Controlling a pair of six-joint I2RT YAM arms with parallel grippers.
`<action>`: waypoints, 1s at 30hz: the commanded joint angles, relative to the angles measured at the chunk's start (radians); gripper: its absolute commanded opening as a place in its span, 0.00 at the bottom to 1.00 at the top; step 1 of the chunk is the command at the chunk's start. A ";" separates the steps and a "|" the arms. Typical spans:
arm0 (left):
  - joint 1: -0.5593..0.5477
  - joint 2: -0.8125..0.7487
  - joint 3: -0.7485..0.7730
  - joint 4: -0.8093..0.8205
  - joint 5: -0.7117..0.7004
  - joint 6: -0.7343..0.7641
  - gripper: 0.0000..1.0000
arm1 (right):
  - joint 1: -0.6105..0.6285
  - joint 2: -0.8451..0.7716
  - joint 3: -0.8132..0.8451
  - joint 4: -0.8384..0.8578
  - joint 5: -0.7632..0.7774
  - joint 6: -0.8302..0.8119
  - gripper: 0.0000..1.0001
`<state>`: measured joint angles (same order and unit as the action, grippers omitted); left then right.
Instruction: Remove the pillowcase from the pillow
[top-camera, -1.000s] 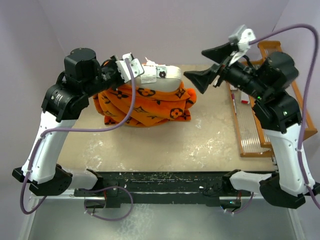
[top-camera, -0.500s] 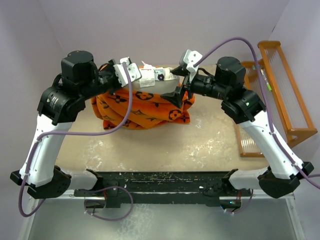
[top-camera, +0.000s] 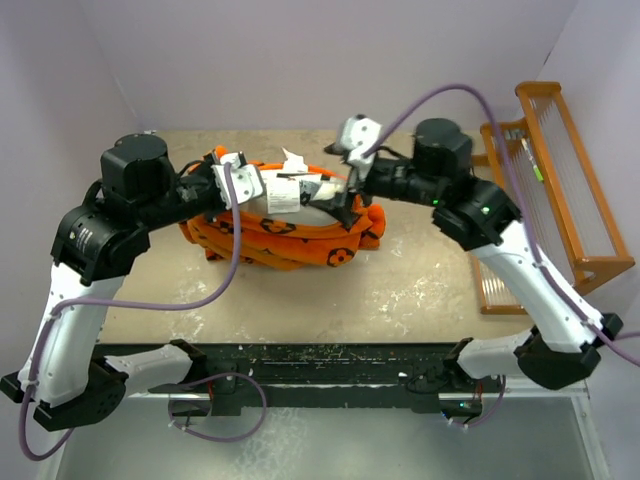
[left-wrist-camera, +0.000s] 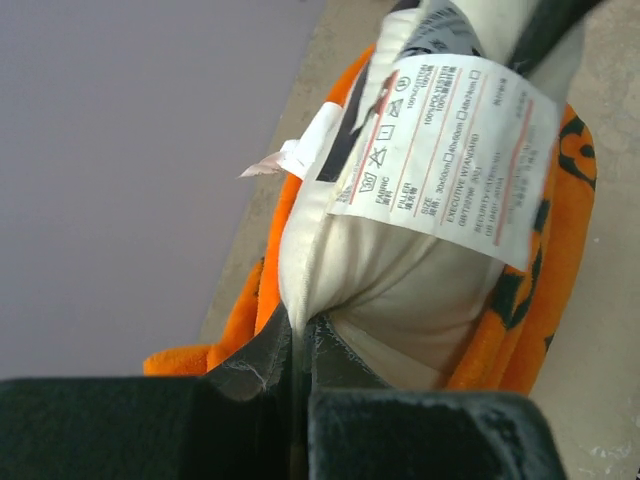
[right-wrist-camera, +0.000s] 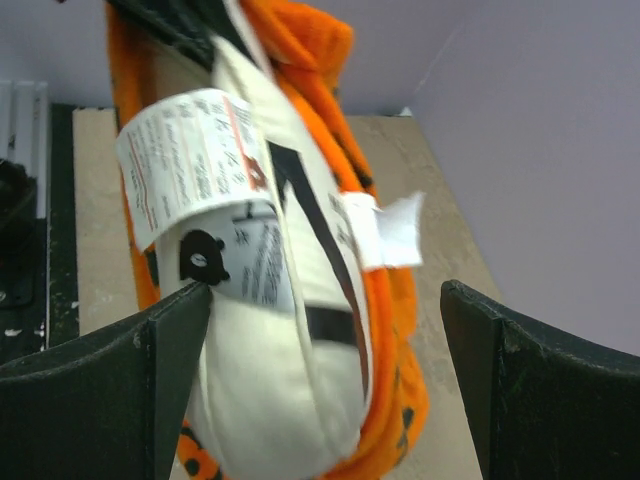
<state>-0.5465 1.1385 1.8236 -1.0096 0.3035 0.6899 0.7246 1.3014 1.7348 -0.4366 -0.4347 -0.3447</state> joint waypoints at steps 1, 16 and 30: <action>-0.004 0.005 0.062 0.175 0.034 -0.016 0.00 | 0.102 0.088 0.035 -0.076 0.033 -0.089 0.99; -0.004 0.022 0.066 0.212 0.003 -0.024 0.00 | 0.150 0.025 0.073 -0.033 -0.041 0.046 1.00; -0.004 0.033 0.111 0.145 0.040 -0.017 0.00 | 0.184 0.051 0.073 0.084 0.395 -0.099 1.00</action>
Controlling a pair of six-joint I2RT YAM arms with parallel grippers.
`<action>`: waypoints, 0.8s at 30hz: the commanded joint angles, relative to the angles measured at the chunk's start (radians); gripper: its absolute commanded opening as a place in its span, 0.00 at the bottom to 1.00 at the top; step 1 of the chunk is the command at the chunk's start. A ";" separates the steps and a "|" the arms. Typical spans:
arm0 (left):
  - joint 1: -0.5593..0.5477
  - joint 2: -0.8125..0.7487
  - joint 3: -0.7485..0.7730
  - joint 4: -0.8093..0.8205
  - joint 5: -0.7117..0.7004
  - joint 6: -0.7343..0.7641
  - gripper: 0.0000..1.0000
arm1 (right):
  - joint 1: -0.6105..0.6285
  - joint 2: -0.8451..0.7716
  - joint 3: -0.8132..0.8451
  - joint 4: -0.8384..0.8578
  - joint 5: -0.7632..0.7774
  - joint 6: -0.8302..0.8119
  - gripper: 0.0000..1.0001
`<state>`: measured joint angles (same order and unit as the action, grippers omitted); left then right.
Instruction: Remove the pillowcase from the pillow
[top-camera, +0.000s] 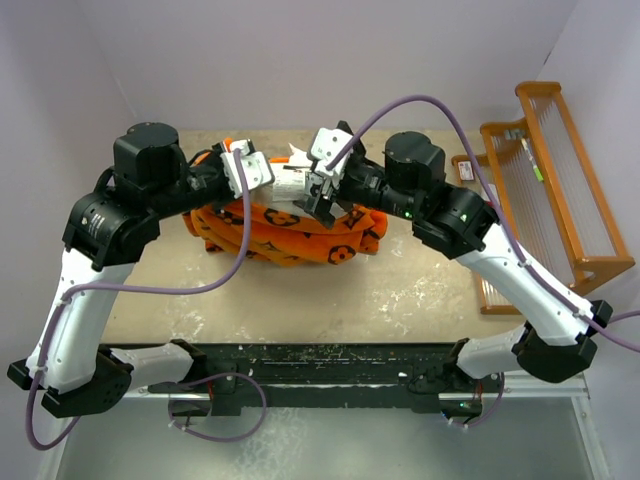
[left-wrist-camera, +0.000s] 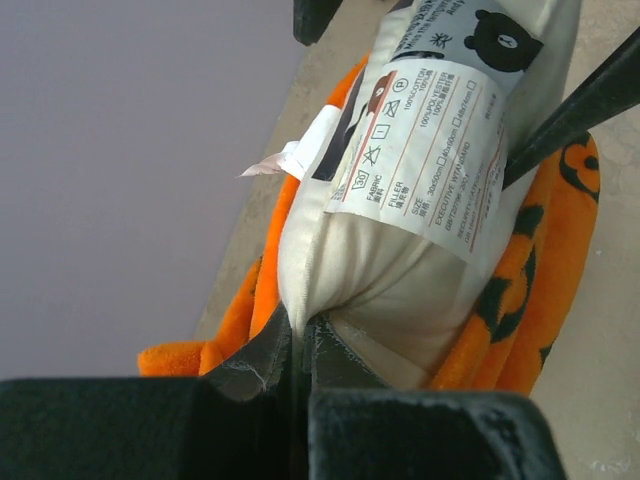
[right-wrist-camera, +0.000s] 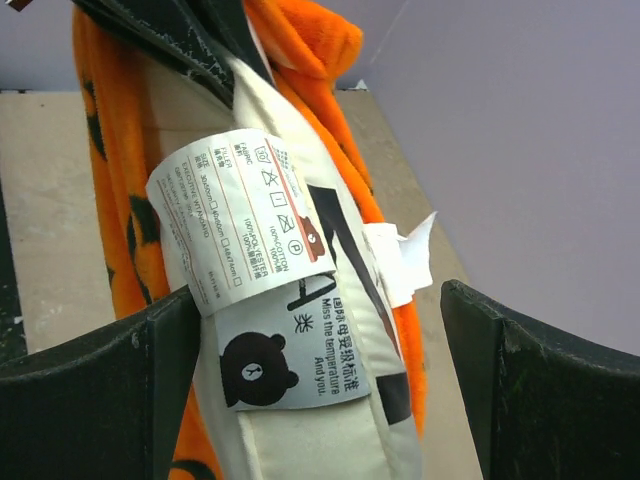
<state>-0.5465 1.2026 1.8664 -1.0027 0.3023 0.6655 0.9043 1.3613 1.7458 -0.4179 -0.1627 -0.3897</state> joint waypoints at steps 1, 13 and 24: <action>-0.004 -0.032 0.069 0.136 0.045 0.009 0.00 | 0.004 -0.010 0.069 0.057 0.118 -0.062 1.00; -0.004 -0.026 0.081 0.162 0.058 -0.005 0.00 | 0.011 0.148 0.114 -0.153 -0.139 -0.055 0.97; -0.004 -0.065 0.071 0.146 0.061 -0.038 0.15 | -0.093 0.062 0.000 0.124 -0.175 0.085 0.00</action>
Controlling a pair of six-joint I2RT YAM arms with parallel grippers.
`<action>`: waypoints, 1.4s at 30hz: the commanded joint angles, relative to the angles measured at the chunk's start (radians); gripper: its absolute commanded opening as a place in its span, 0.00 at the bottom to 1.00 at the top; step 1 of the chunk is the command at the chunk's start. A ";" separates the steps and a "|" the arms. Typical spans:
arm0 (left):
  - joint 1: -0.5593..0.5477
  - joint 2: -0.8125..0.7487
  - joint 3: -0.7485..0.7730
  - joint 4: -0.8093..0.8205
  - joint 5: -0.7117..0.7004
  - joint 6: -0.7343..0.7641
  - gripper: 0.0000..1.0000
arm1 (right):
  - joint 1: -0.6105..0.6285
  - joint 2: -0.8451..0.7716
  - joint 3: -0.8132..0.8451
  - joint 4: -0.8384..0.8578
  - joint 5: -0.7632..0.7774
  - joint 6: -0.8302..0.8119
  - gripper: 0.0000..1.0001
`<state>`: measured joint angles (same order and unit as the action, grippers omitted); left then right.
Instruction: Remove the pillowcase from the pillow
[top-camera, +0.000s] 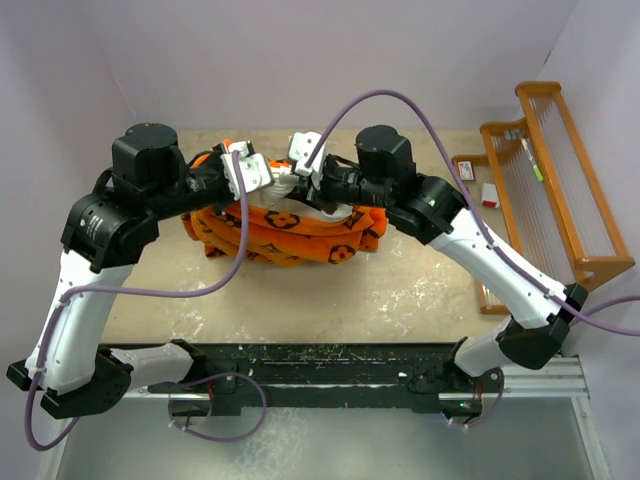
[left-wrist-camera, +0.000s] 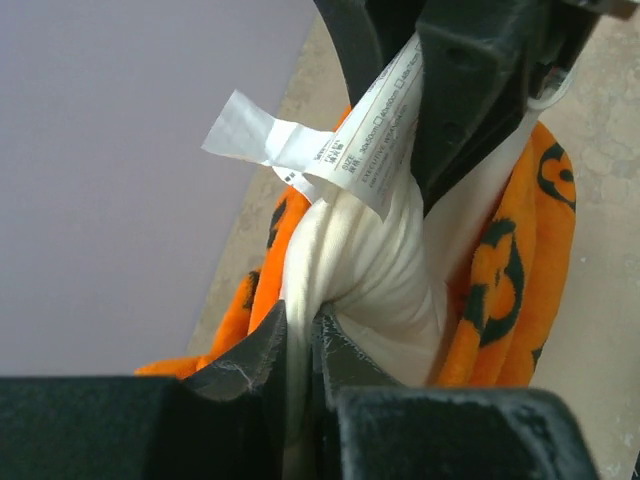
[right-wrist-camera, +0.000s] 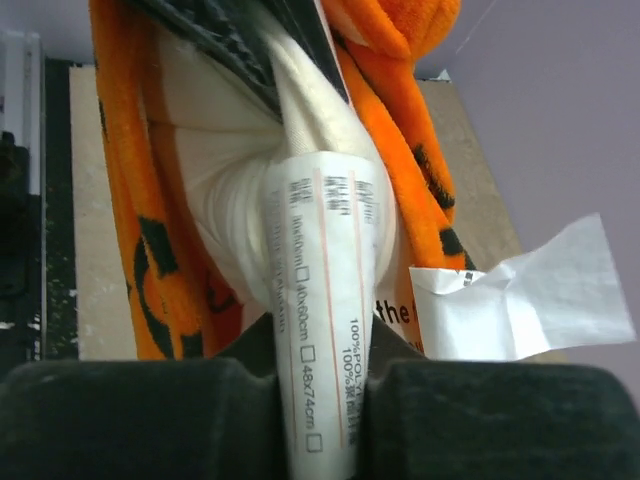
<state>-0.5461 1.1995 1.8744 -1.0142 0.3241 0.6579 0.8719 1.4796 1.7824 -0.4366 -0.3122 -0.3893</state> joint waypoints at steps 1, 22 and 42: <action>-0.005 -0.066 0.059 0.156 0.033 -0.035 0.23 | -0.074 -0.068 -0.054 0.152 -0.028 0.102 0.00; -0.005 -0.074 0.010 0.098 -0.131 -0.096 0.65 | -0.126 -0.238 -0.242 0.244 0.010 0.145 0.00; 0.001 -0.151 -0.173 0.320 -0.537 -0.059 0.00 | -0.179 -0.354 -0.319 0.264 0.059 0.178 0.00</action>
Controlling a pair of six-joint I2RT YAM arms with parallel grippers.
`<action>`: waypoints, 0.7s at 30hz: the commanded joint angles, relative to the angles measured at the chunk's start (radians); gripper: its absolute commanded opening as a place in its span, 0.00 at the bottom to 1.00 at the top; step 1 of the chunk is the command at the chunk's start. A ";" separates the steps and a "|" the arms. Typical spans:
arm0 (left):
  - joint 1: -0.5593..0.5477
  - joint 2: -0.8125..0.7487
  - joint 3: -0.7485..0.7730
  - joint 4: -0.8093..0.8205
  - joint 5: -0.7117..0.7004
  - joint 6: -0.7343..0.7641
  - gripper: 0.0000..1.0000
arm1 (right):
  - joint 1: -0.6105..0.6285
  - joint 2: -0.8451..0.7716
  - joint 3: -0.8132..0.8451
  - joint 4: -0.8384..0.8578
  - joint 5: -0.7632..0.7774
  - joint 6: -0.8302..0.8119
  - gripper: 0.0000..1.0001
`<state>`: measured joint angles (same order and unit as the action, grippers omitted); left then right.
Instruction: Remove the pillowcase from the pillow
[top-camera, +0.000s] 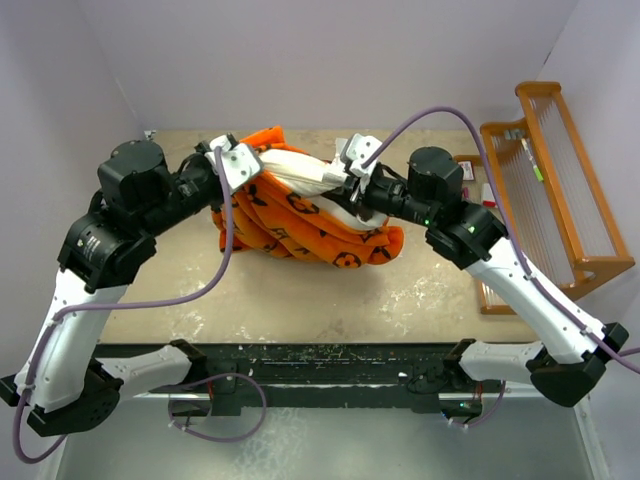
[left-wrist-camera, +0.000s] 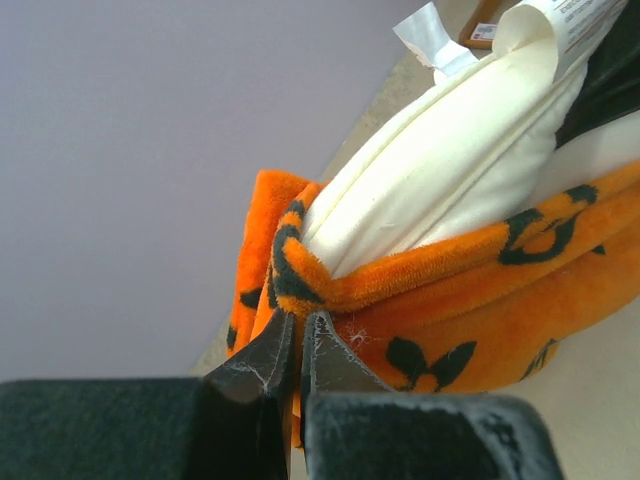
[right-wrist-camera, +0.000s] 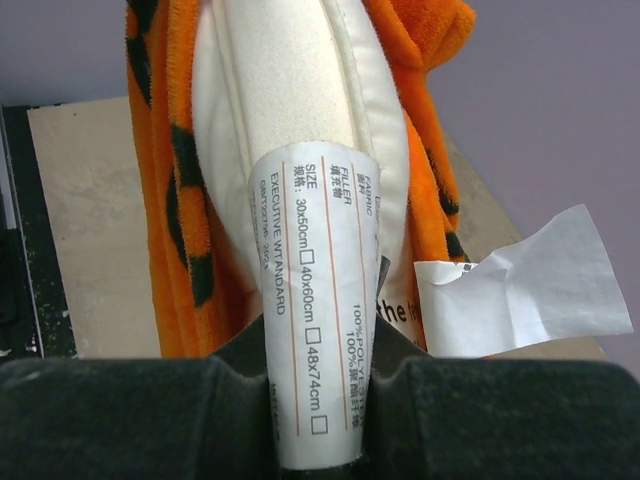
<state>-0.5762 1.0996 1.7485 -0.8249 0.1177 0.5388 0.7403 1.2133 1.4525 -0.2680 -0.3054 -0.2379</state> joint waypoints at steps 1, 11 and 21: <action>0.035 -0.063 -0.066 0.159 -0.361 0.069 0.00 | -0.054 -0.093 0.003 0.097 0.049 0.027 0.00; 0.236 -0.136 -0.200 0.310 -0.346 0.130 0.03 | -0.137 -0.146 -0.042 0.115 -0.004 0.043 0.00; 0.249 -0.076 -0.118 0.005 0.236 0.000 0.50 | -0.140 -0.130 -0.042 0.128 -0.056 0.060 0.00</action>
<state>-0.3286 0.9966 1.6054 -0.7101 0.1055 0.5827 0.6018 1.1053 1.3861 -0.2581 -0.3370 -0.1970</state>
